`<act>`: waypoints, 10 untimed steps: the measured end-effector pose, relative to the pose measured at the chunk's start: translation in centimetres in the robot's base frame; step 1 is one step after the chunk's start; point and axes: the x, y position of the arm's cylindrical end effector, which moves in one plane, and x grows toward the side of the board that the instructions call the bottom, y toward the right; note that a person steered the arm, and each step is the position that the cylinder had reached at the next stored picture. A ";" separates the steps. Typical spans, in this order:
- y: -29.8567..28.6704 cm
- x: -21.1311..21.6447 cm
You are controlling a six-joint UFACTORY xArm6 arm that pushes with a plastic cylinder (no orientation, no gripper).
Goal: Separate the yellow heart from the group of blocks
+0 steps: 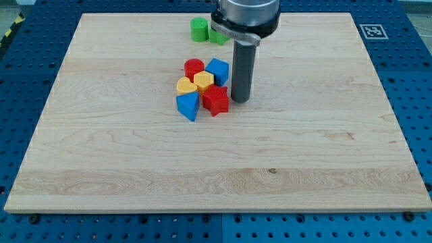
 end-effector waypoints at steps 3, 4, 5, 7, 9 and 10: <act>0.0 5.1; -0.4 5.1; -1.9 5.1; -2.8 4.9; -2.8 4.5; -2.8 4.1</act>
